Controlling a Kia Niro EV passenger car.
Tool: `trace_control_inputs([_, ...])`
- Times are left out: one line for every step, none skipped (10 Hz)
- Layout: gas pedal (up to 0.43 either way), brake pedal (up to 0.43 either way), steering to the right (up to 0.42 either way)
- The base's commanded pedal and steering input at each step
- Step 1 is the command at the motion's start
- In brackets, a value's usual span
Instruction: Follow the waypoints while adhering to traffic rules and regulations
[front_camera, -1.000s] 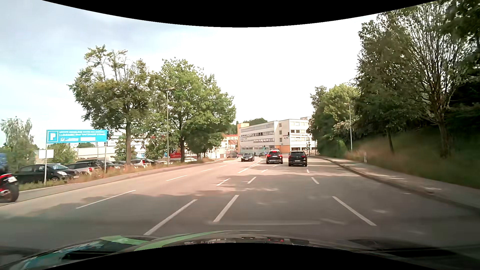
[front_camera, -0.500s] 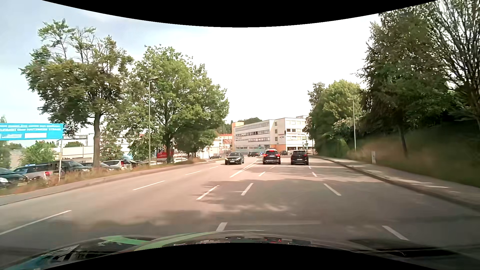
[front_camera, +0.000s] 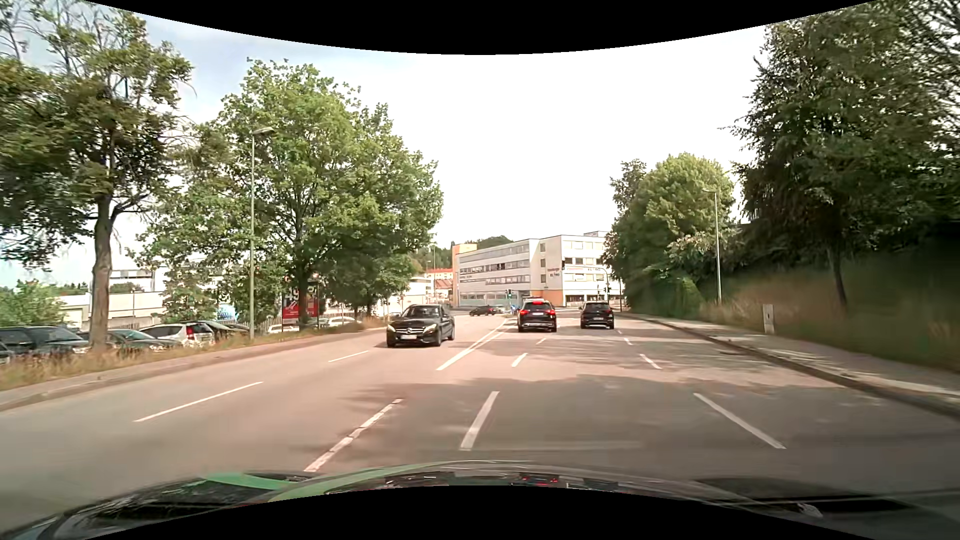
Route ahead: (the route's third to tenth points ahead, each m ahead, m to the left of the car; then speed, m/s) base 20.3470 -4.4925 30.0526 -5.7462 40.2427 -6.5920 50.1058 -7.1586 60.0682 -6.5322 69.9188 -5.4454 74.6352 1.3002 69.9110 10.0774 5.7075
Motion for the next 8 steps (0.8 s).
trace_control_inputs([0.000,0.104,0.036])
trace_control_inputs([0.000,0.104,0.036])
trace_control_inputs([0.000,0.110,0.036])
trace_control_inputs([0.000,0.116,0.036])
trace_control_inputs([0.000,0.116,0.035])
trace_control_inputs([0.000,0.122,0.034])
trace_control_inputs([0.000,0.134,0.033])
trace_control_inputs([0.000,0.140,0.033])
